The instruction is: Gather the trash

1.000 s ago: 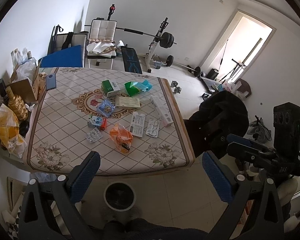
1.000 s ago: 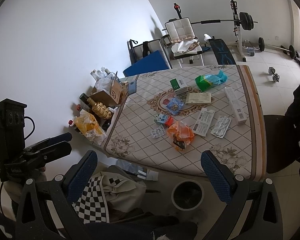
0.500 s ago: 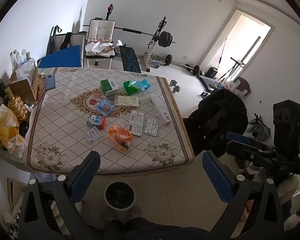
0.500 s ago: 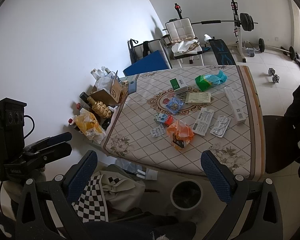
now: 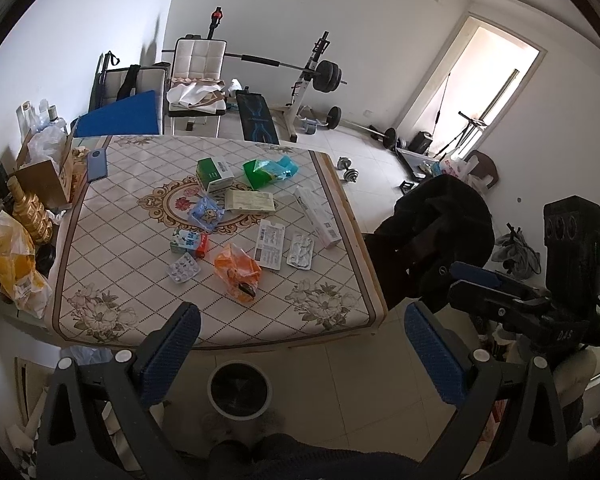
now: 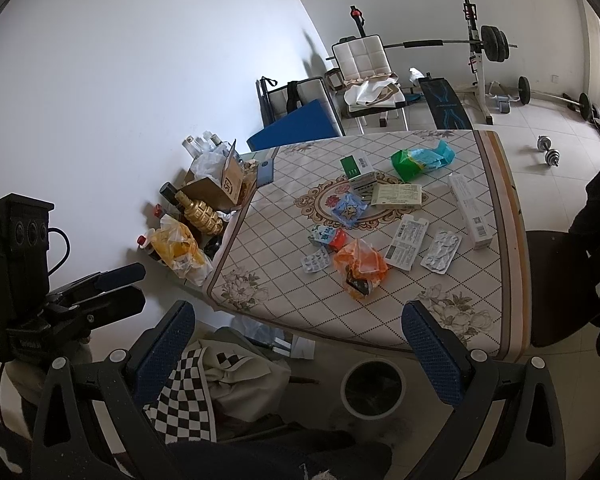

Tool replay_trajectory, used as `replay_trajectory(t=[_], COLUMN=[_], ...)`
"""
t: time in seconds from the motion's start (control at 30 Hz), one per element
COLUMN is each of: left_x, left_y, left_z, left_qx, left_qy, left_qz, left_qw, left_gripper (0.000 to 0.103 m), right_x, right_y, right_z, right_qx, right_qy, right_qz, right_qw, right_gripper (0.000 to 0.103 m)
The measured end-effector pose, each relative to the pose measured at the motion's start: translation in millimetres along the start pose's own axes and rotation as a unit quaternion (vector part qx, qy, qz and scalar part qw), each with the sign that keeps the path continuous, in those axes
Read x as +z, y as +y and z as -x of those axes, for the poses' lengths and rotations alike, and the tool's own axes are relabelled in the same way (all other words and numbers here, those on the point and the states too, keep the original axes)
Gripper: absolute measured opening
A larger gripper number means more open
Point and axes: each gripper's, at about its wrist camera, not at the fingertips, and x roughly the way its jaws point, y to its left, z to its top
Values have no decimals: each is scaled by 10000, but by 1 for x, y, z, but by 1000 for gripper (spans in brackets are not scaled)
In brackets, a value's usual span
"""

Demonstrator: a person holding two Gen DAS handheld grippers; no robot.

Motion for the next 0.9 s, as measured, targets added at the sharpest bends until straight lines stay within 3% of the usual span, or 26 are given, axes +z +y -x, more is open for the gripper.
replay_trajectory(t=[0.6, 0.67, 0.73, 0.83, 0.9], left_x=[2, 5, 8, 12, 13], left_y=[6, 17, 27, 45, 63], left_z=[-9, -16, -28, -61, -93], left_qx=[-33, 243, 869, 1716, 2014], left_qy=[49, 34, 20, 25, 194], left_qz=[-15, -15, -32, -73, -22], left_qw=[10000, 9997, 9962, 9851, 9793], left_gripper=[103, 103, 103, 103, 103], right_x=[-2, -3, -3, -5, -5], right_y=[-2, -7, -17, -48, -70], right_z=[-1, -4, -13, -40, -60], right_qx=[-79, -285, -592, -1057, -1378], right_qy=[-24, -75, -73, -5, 44], right_qz=[-73, -219, -431, -981, -1256], right_qw=[9999, 9993, 9973, 9896, 9824], right_gripper=[103, 103, 103, 103, 103])
